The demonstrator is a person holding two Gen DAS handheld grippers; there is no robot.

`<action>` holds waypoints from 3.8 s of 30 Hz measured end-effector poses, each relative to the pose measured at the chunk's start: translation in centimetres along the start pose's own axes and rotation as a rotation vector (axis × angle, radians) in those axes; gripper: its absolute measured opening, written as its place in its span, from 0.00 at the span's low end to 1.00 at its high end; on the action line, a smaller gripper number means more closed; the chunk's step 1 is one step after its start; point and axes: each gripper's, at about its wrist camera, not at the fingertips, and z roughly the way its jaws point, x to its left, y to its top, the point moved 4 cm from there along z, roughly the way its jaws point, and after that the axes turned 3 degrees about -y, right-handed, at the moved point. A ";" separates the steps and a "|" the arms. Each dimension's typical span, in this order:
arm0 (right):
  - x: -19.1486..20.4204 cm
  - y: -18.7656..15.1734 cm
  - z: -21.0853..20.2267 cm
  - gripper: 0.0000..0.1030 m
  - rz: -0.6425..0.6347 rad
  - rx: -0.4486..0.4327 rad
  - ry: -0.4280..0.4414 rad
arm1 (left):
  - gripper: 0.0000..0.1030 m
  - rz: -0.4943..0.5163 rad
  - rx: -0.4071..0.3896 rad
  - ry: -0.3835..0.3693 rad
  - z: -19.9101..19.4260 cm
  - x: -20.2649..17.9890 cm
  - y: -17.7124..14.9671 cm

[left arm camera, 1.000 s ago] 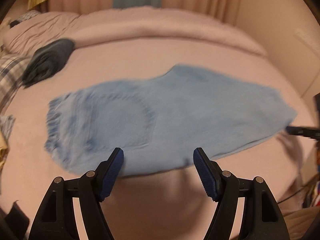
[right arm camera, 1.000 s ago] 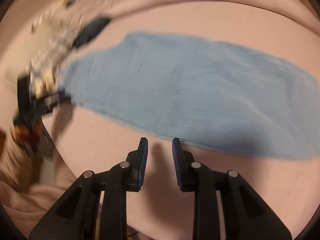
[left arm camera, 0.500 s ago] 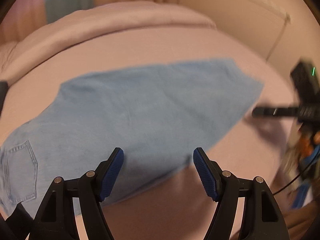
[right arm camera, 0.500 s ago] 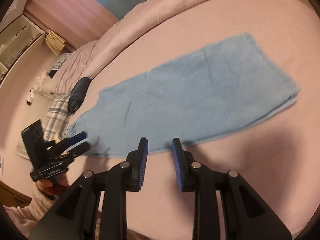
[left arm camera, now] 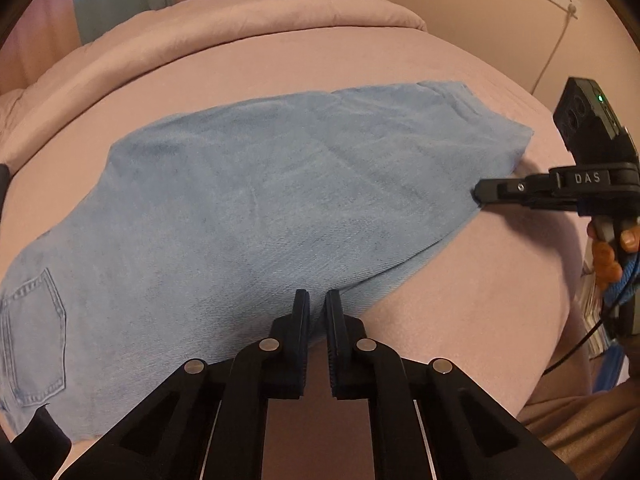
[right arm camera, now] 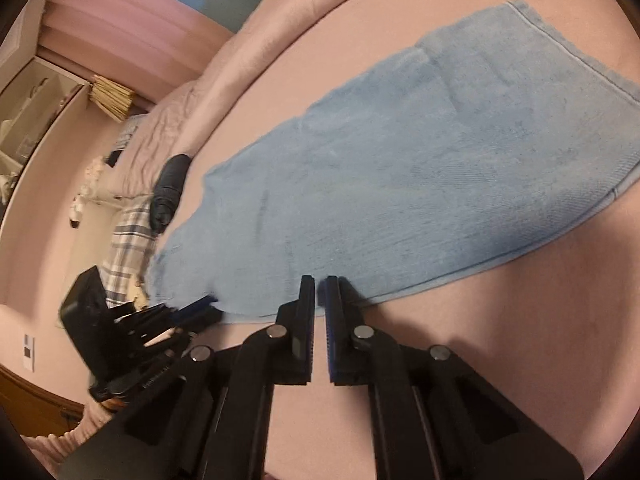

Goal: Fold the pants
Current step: 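Pinch the jeans edge with the left gripper while the right gripper straightens the hem, then grasp the leg hems with the right gripper and fold them toward the waistband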

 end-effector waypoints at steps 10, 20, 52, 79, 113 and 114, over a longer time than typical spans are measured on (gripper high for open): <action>2.5 -2.5 -0.7 0.40 0.013 0.017 0.191 | 0.05 -0.014 -0.115 -0.012 -2.7 0.2 0.1; 3.5 -2.1 1.8 0.39 0.128 0.017 0.276 | 0.05 0.013 -0.132 -0.022 -3.4 0.0 0.1; 2.4 2.1 1.0 0.22 -0.271 -0.048 -0.201 | 0.40 0.008 -0.032 -0.048 2.5 -2.3 4.0; -13.4 5.5 -8.9 0.41 0.325 -0.341 -0.115 | 0.63 -0.442 -0.033 -0.223 3.4 -2.4 7.5; 11.1 -0.7 3.0 0.13 -0.801 -0.208 -0.383 | 0.03 -0.788 -0.169 -0.616 -0.5 6.2 3.8; 11.2 -0.9 2.6 0.13 -0.806 -0.209 -0.375 | 0.03 -0.769 -0.209 -0.609 -1.7 6.8 3.8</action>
